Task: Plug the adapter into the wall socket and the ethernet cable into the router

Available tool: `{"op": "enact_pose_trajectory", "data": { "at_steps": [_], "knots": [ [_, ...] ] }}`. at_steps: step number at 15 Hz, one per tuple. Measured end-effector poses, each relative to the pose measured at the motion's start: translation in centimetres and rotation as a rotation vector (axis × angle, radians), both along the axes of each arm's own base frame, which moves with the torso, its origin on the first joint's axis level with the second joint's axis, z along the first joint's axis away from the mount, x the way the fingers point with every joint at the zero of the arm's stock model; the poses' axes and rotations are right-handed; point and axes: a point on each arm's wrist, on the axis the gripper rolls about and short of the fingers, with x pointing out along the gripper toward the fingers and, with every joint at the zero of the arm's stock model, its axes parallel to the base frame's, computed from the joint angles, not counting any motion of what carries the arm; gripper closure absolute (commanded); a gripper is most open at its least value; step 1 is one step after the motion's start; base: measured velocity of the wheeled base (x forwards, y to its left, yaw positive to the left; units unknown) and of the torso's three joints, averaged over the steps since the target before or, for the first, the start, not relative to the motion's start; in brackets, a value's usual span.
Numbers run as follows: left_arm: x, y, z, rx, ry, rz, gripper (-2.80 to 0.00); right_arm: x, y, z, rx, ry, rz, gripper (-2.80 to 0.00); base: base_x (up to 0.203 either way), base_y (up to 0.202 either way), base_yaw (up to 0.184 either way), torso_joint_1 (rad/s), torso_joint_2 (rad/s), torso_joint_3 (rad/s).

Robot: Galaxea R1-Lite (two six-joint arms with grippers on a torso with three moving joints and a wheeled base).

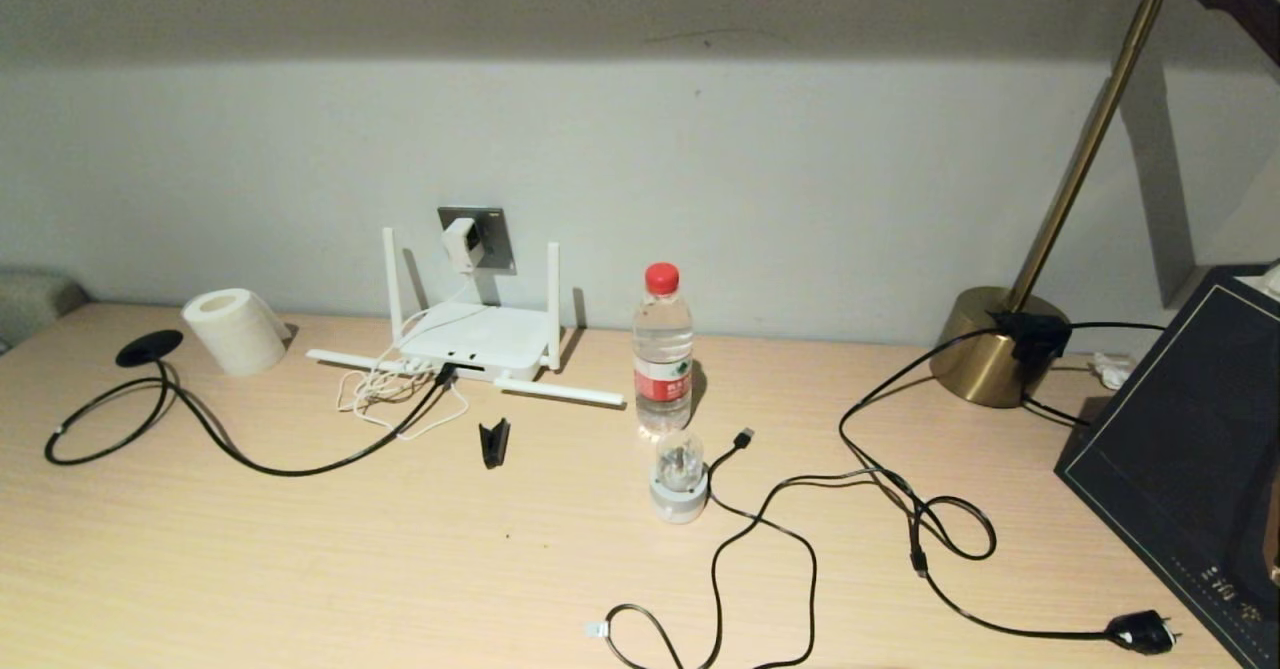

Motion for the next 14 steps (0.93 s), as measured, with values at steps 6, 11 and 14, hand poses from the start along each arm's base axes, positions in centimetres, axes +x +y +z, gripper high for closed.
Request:
{"op": "enact_pose_trajectory", "data": {
  "at_steps": [6, 11, 14],
  "knots": [
    [-0.03, 0.00, -0.01, 0.000, -0.004, -0.001, 0.00, 0.00, 0.00, 0.00, -0.002, 0.000, 0.000, 0.00, 0.000, 0.000, 0.000, 0.000, 0.00, 0.000],
    [-0.03, 0.00, -0.01, 0.000, -0.004, -0.001, 0.00, -0.02, -0.07, 0.20, 0.008, -0.018, -0.030, 0.00, 0.000, 0.000, 0.000, 0.000, 0.00, 0.000],
    [-0.03, 0.00, -0.01, 0.000, -0.005, 0.000, 0.00, -0.01, -0.08, 0.06, 0.067, -0.004, -0.028, 0.00, 0.000, 0.000, 0.000, 0.000, 0.00, 0.000]
  ]
}}
